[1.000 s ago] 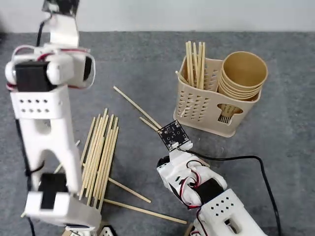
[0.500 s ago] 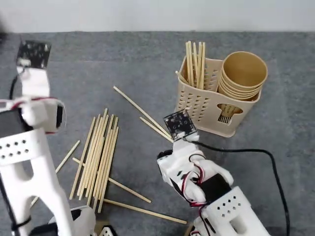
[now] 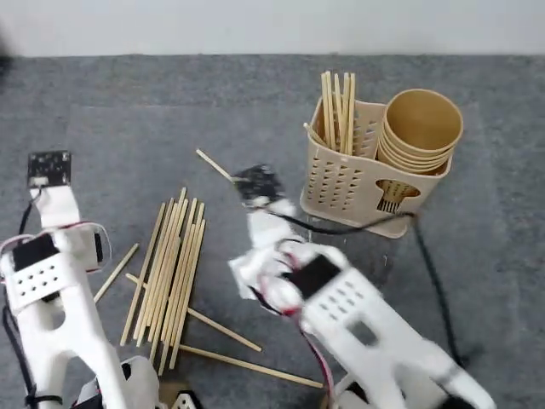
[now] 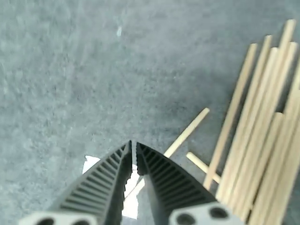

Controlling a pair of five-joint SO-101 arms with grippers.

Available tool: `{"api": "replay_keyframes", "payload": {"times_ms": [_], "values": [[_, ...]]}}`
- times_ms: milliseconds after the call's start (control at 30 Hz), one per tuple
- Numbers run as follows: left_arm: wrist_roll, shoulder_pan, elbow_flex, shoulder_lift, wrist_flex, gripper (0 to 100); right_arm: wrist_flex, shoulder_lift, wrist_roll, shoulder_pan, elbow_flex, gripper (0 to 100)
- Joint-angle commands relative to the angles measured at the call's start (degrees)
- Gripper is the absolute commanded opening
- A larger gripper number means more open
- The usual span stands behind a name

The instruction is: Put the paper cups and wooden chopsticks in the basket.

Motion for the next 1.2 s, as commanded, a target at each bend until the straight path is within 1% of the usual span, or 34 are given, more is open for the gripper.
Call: {"api": "replay_keyframes", "payload": {"times_ms": [0,133,200,367,533,600,700,867,933,1100,1167], "values": [[2.29,-1.49,3.21,-2.29,-6.15,2,-2.95,11.82,-1.05,-2.95,-8.00,8.9],[5.80,-2.55,6.37,-2.29,-10.02,2,-2.86,23.43,-7.30,-3.82,-17.05,21.1],[7.21,-3.25,6.99,-2.29,-11.25,2,-2.86,28.44,-7.74,-3.82,-21.63,23.5],[8.62,-4.57,7.69,-2.02,-11.60,2,-2.95,39.08,-7.74,-4.44,-32.44,23.4],[8.62,-4.66,10.15,-2.29,-14.42,2,-2.95,47.69,-7.91,-4.53,-42.73,23.4],[8.62,-4.66,10.24,-2.29,-14.42,2,-2.95,50.86,-9.58,-4.97,-46.24,23.4],[8.62,-4.66,10.42,-2.29,-14.51,2,-2.95,54.64,-11.08,-5.85,-50.37,23.4],[8.62,-4.66,10.51,-2.29,-14.51,2,-2.95,59.47,-11.16,-7.43,-53.36,23.4],[8.53,-4.66,10.51,-2.29,-14.42,2,-2.42,60.53,-12.13,-7.25,-53.36,22.0],[8.53,-4.66,10.59,-2.29,-14.42,2,4.26,62.11,-13.36,-4.88,-54.51,9.1],[8.53,-4.66,10.59,-2.29,-14.42,2,6.55,62.11,-13.36,-3.56,-54.68,6.2]]}}
